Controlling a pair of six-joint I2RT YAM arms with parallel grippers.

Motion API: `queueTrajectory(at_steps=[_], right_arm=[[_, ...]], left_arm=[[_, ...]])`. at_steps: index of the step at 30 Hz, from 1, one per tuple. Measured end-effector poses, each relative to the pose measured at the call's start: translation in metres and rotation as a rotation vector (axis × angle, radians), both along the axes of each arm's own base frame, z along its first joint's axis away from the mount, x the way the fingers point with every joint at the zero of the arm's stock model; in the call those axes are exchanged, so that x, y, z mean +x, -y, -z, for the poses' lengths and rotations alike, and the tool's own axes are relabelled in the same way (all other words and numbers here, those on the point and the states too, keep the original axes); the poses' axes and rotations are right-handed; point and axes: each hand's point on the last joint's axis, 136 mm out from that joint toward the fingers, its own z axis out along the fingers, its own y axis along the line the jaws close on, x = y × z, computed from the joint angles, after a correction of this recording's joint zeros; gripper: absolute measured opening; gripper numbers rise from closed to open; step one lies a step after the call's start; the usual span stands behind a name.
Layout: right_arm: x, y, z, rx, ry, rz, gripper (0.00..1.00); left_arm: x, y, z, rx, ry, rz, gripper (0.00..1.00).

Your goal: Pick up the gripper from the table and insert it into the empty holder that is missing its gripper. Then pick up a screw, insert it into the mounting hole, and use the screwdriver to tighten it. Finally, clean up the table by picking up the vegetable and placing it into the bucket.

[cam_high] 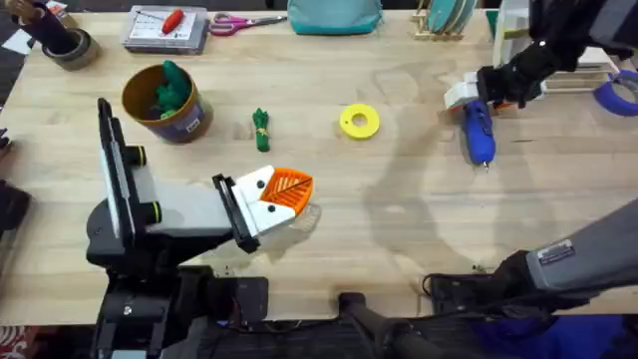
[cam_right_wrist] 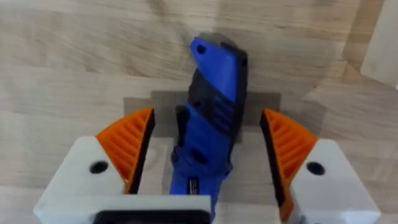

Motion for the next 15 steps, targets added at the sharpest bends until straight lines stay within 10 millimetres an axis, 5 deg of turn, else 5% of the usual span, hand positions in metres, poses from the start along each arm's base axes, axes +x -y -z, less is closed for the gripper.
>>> queueTrajectory(at_steps=[15], right_arm=[[0.008, 0.003, 0.014, -0.008, -0.008, 0.002, 0.902]], left_arm=[[0.0, 0.0, 0.0, 0.0, 0.0, 0.0, 0.007]])
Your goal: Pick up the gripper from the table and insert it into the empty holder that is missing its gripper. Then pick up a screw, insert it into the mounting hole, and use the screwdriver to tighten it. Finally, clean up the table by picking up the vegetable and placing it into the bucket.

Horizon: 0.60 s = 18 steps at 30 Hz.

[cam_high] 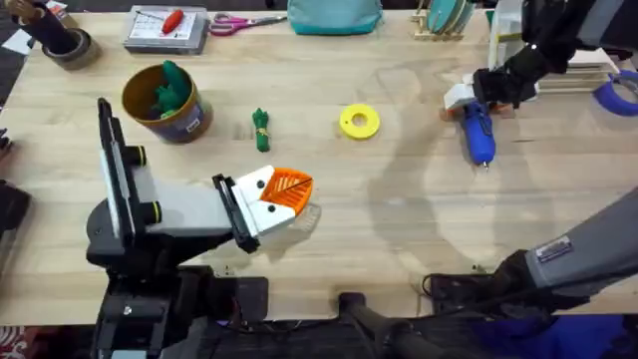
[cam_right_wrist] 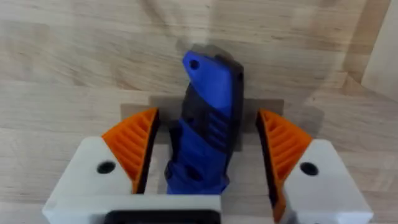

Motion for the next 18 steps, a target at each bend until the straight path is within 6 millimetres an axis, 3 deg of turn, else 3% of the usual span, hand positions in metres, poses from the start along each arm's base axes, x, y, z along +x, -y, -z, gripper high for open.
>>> queueTrajectory(at_steps=[2, 4, 6, 10, 12, 18], right_arm=[[0.0001, 0.0002, 0.0005, -0.001, -0.006, -0.002, 0.868], [0.0004, 0.001, 0.0005, -0.002, -0.007, -0.002, 0.756], [0.001, 0.0017, 0.0005, -0.005, -0.006, -0.004, 0.555], [0.0005, 0.0039, 0.0013, -0.01, -0.009, -0.001, 0.062], [0.0007, 0.0042, 0.0018, -0.009, -0.01, 0.002, 0.021], [0.0001, 0.0041, 0.0019, -0.012, -0.013, -0.014, 0.025]], left_arm=[[0.0, 0.0, 0.0, 0.0, 0.0, 0.0, 0.007], [0.0, 0.0, 0.0, 0.0, 0.0, 0.0, 0.007], [0.0, 0.0, 0.0, 0.0, 0.0, 0.0, 0.007], [0.0, 0.0, 0.0, 0.0, 0.0, 0.0, 0.007], [0.0, 0.0, 0.0, 0.0, 0.0, 0.0, 0.007], [0.0, 0.0, 0.0, 0.0, 0.0, 0.0, 0.007]])
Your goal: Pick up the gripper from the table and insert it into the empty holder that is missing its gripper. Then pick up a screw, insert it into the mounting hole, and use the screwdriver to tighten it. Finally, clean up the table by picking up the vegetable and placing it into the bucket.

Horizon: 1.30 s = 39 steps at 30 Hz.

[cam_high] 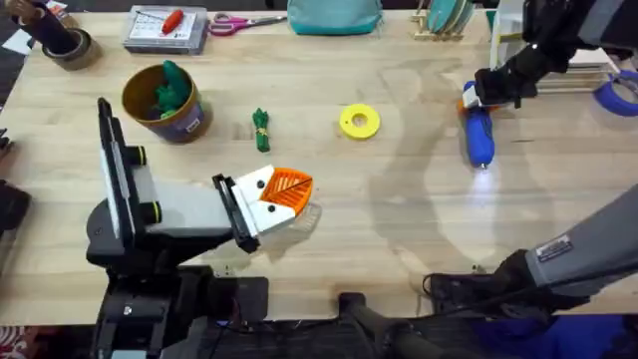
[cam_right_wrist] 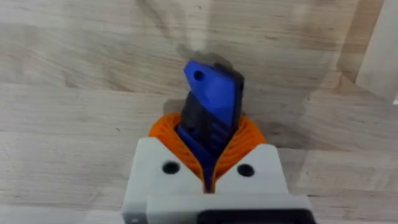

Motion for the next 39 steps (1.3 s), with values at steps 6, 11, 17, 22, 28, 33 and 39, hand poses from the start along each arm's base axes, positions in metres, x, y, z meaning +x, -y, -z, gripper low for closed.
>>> queueTrajectory(at_steps=[6, 11, 17, 22, 28, 33, 39], right_arm=[[-0.003, -0.001, -0.001, 0.003, -0.015, -0.007, 0.025], [-0.003, -0.002, -0.009, 0.014, -0.02, -0.004, 0.025], [0.026, -0.005, -0.08, 0.024, 0.18, -0.013, 0.025], [0.048, -0.013, -0.171, 0.039, 0.423, -0.03, 0.025], [0.063, -0.037, -0.255, 0.109, 0.671, -0.093, 0.025], [0.076, -0.074, -0.313, 0.201, 0.882, -0.186, 0.025], [0.074, -0.133, -0.387, 0.359, 1.131, -0.333, 0.025]], left_arm=[[0.0, 0.0, 0.0, 0.0, 0.0, 0.0, 0.007], [0.0, 0.0, 0.0, 0.0, -0.001, 0.0, 0.007], [0.0, 0.0, 0.0, 0.0, 0.0, 0.0, 0.007], [0.0, 0.0, 0.0, 0.0, 0.0, 0.0, 0.007], [0.0, 0.0, 0.0, 0.0, 0.0, 0.0, 0.007], [0.0, 0.0, 0.0, 0.002, 0.003, 0.0, 0.007], [0.0, 0.0, 0.0, 0.002, 0.004, 0.0, 0.007]])
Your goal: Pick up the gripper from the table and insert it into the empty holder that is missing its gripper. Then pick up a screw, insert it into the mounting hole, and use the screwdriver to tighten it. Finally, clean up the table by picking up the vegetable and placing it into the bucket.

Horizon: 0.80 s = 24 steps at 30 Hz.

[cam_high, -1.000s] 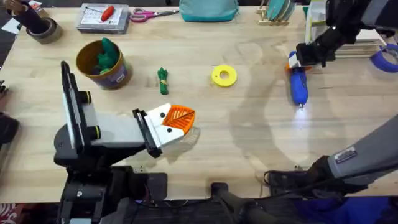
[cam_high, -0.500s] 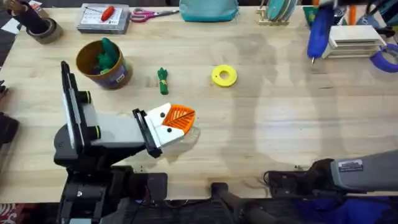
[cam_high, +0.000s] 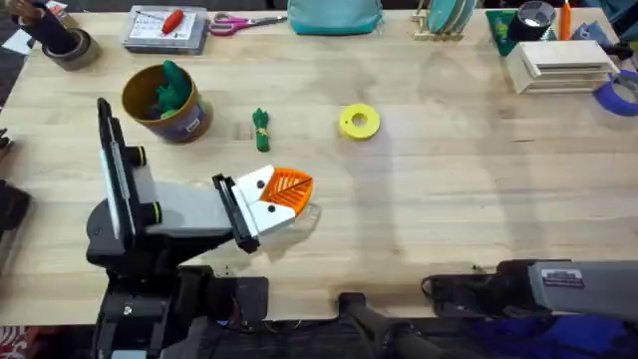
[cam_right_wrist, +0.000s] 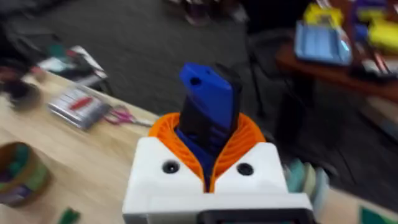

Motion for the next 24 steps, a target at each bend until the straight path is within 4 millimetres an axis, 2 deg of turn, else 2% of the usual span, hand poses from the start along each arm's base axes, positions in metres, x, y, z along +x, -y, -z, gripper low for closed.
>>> queueTrajectory(at_steps=[5, 13, 16, 24], right_arm=[[-0.017, -0.058, -0.049, 0.095, 0.163, -0.204, 0.025], [-0.067, -0.136, -0.096, 0.205, 0.303, -0.526, 0.025], [-0.086, -0.159, -0.102, 0.236, 0.307, -0.625, 0.025], [-0.134, -0.216, -0.103, 0.28, 0.268, -0.83, 0.025]], left_arm=[[0.0, 0.0, 0.0, 0.0, 0.001, 0.0, 0.007], [0.0, 0.0, 0.0, 0.001, 0.002, 0.0, 0.007], [0.0, 0.0, 0.0, 0.001, 0.003, 0.0, 0.007], [0.0, 0.0, 0.0, 0.001, 0.003, 0.0, 0.007]])
